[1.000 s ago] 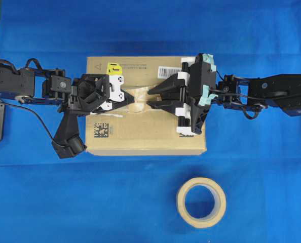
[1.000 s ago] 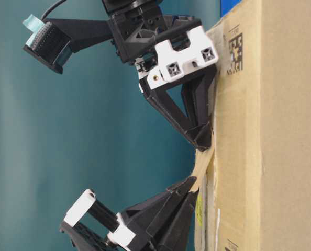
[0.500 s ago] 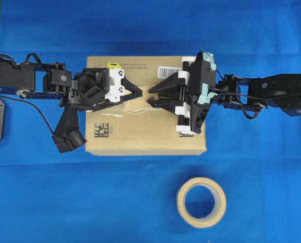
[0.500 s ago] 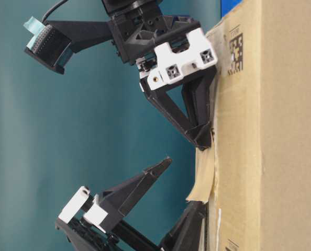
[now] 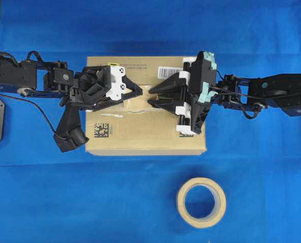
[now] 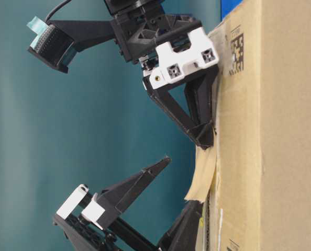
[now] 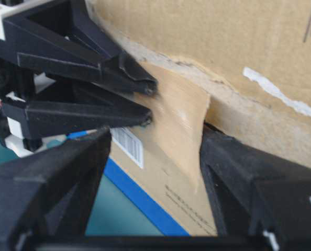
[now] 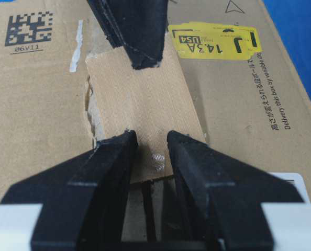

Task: Apply tape along the seams of the closed cardboard box to seal it securely.
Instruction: 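Hold the tape with the left gripper while the right gripper presses it flat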

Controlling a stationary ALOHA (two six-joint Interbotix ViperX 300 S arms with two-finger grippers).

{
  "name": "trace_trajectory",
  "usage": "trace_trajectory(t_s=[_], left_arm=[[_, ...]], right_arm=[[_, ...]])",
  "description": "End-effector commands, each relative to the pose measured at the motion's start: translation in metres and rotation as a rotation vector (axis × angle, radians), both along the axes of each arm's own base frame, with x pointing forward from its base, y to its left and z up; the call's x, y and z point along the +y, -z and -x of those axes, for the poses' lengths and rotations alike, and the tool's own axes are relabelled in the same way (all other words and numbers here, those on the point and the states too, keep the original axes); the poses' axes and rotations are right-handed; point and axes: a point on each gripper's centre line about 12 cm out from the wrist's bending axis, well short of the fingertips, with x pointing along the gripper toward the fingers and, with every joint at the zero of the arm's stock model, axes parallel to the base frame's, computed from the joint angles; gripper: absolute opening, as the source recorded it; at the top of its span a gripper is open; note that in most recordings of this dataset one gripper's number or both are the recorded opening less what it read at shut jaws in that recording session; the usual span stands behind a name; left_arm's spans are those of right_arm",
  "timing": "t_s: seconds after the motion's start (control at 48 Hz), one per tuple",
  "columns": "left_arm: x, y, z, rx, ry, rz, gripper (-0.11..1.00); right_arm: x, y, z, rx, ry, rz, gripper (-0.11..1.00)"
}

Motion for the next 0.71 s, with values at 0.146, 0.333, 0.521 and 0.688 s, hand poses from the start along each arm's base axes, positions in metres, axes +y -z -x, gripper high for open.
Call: trace_trajectory(t_s=[0.146,0.333,0.521,0.688], left_arm=[[0.0032,-0.0078,-0.0013,0.006,-0.012,0.006,0.63],[0.0039,-0.0063,0.0012,0.034,-0.016,0.012,0.63],[0.0044,-0.0061,0.0018,0.05,-0.016,0.012,0.63],[0.0043,-0.0069,0.0023,0.05,-0.016,0.012,0.63]], right_arm=[[0.0014,-0.0046,-0.001,-0.014,0.0,-0.003,0.39],[0.0013,-0.004,-0.0005,-0.011,0.002,-0.006,0.4],[0.0019,-0.0038,-0.0005,-0.009,0.002,-0.007,0.39],[0.003,-0.0033,-0.0001,-0.008,0.0,-0.008,0.39]])
